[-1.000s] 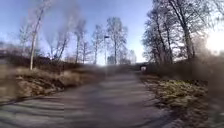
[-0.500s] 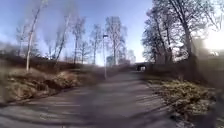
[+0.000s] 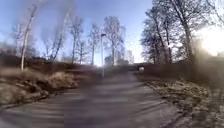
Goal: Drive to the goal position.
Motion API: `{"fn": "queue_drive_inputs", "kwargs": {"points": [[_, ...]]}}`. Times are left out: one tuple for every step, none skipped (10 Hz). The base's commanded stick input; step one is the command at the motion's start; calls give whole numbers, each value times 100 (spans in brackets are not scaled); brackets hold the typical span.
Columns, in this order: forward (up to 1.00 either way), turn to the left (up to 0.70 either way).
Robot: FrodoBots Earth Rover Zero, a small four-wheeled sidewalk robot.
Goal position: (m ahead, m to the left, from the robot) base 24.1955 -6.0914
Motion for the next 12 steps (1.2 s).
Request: {"fn": "queue_drive_inputs", "kwargs": {"points": [[100,0],[100,0],[100,0],[100,0],[100,0],[100,0],[100,0],[100,0],[100,0],[100,0],[100,0],[100,0]]}}
